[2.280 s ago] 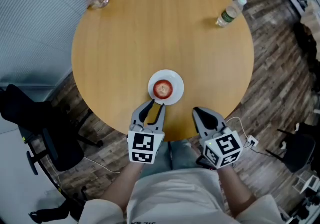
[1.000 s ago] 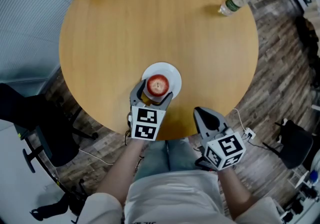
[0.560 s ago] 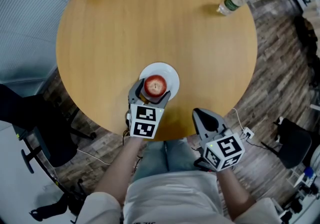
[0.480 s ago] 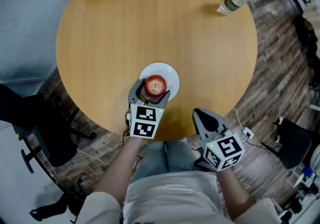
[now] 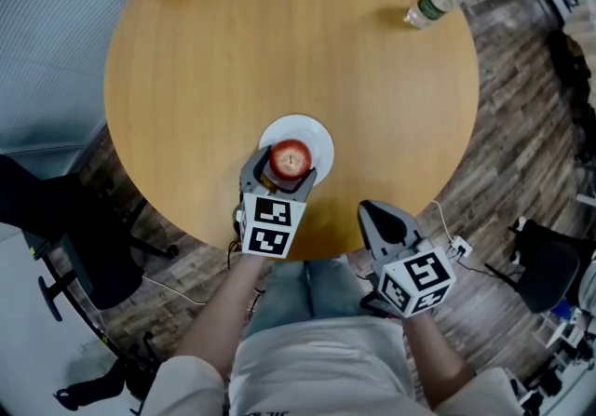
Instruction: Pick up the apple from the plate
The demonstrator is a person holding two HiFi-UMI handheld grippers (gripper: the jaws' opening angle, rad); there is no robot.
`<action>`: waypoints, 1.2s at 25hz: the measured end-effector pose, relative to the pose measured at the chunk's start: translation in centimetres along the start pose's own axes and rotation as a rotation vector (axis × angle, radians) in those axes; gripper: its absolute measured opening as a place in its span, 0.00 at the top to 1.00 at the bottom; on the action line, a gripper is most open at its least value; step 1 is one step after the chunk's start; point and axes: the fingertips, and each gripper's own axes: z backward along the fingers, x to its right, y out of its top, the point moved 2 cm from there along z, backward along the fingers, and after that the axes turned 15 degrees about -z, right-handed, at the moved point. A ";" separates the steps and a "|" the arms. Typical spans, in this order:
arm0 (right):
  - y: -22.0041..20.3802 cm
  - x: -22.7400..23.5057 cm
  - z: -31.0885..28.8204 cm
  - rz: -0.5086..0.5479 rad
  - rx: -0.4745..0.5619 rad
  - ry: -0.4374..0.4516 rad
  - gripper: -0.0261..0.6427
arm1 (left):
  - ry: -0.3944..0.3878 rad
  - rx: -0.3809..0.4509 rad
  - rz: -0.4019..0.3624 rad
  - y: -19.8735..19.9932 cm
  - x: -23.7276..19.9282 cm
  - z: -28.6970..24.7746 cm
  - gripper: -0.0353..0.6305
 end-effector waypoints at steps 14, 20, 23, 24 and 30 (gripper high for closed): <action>0.3 -0.8 0.9 0.011 0.029 0.000 0.91 | 0.002 0.042 -0.014 1.4 0.8 3.0 0.37; 0.3 -1.7 1.7 0.027 0.024 0.015 0.91 | 0.023 0.054 -0.012 1.9 1.0 5.4 0.37; 0.3 -2.2 2.1 0.034 0.019 0.029 0.91 | 0.026 0.068 -0.011 2.3 1.3 6.7 0.37; 0.3 -2.4 2.3 0.041 0.019 0.035 0.91 | 0.026 0.075 -0.013 2.5 1.4 7.2 0.37; 1.0 -3.5 3.9 0.082 0.049 0.056 0.91 | 0.033 0.114 -0.016 3.6 2.5 10.1 0.37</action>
